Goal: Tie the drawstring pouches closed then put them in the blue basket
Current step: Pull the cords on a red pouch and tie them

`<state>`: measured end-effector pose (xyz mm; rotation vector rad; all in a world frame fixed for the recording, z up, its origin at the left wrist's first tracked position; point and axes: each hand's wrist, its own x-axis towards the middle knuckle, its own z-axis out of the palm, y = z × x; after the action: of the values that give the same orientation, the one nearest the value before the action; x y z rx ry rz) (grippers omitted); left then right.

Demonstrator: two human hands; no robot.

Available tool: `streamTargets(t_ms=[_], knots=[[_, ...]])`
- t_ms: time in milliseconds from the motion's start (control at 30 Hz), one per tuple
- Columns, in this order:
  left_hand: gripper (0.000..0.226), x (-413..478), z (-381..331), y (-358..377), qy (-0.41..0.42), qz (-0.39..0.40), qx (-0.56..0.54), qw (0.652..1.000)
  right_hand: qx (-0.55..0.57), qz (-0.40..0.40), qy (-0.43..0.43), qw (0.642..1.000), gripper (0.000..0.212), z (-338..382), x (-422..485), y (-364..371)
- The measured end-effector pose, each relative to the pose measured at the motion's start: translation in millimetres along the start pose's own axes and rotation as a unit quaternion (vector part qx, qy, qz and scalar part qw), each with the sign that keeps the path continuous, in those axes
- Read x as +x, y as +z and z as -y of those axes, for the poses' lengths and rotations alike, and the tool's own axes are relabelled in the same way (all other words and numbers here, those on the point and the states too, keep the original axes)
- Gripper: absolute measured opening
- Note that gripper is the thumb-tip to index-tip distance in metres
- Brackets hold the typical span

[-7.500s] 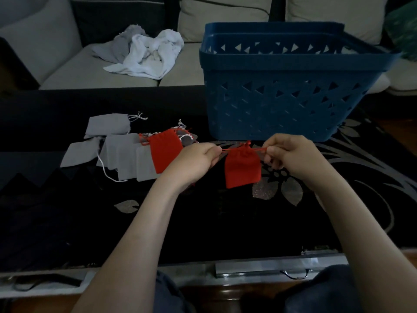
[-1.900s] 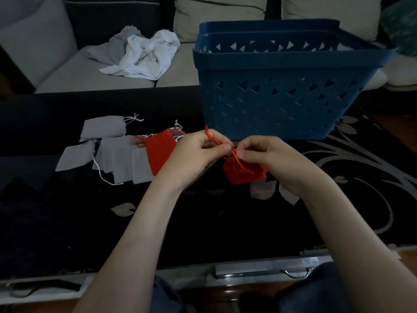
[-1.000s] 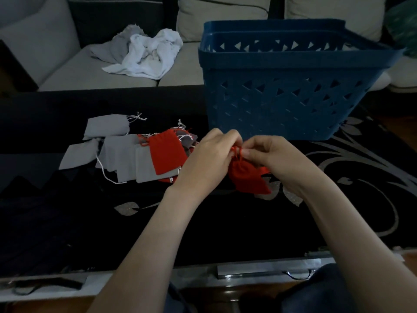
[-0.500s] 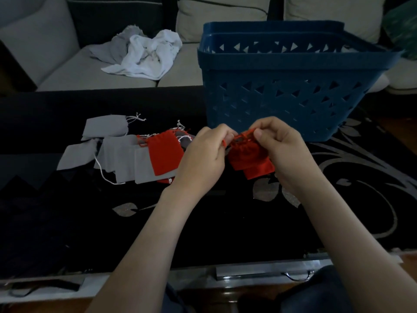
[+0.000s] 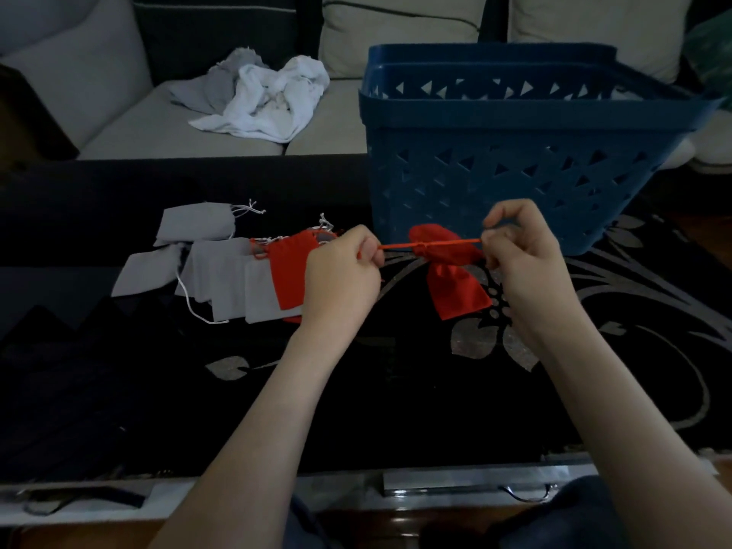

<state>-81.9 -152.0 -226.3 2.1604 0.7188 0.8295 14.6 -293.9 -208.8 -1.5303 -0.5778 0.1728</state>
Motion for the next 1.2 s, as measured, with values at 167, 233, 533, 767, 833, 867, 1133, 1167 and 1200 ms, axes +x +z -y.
streamTargets(t_ms=[167,233,533,767,833,867,1133,1167,1200], knots=[[0.030,2.9,2.2,-1.3,-0.034,-0.003,-0.005,0.999,-0.050,-0.001,0.018,0.999,0.026,-5.6,2.8,-3.5],[0.025,3.5,3.9,-0.5,-0.020,-0.012,0.004,1.000,-0.102,0.001,0.007,0.995,0.027,-8.3,4.8,-5.1],[0.022,-3.1,-14.7,-2.2,0.072,0.109,-0.083,0.988,-0.109,0.172,-0.014,0.979,0.016,-5.0,-0.8,12.2],[0.013,-4.4,-18.5,-3.4,0.049,0.080,-0.214,0.972,-0.084,0.174,-0.008,0.981,0.011,-8.7,-1.6,18.2],[0.009,-1.8,-17.3,-6.2,0.038,0.064,-0.258,0.963,-0.076,0.187,0.002,0.979,0.015,-9.0,-2.4,19.0],[0.008,-0.2,-16.0,-7.8,0.044,0.060,-0.261,0.963,-0.068,0.198,0.008,0.978,0.017,-9.0,-3.1,19.5],[0.010,-0.7,-13.1,-5.1,0.044,0.090,-0.224,0.970,0.045,0.251,0.001,0.967,0.018,-4.1,-6.4,14.9],[0.009,-0.6,-12.9,-5.0,0.046,0.094,-0.214,0.971,0.051,0.249,-0.004,0.967,0.018,-4.0,-6.5,14.8],[0.008,-0.3,-12.6,-4.6,0.047,0.098,-0.207,0.972,0.049,0.243,-0.007,0.969,0.019,-4.2,-6.4,14.6]])
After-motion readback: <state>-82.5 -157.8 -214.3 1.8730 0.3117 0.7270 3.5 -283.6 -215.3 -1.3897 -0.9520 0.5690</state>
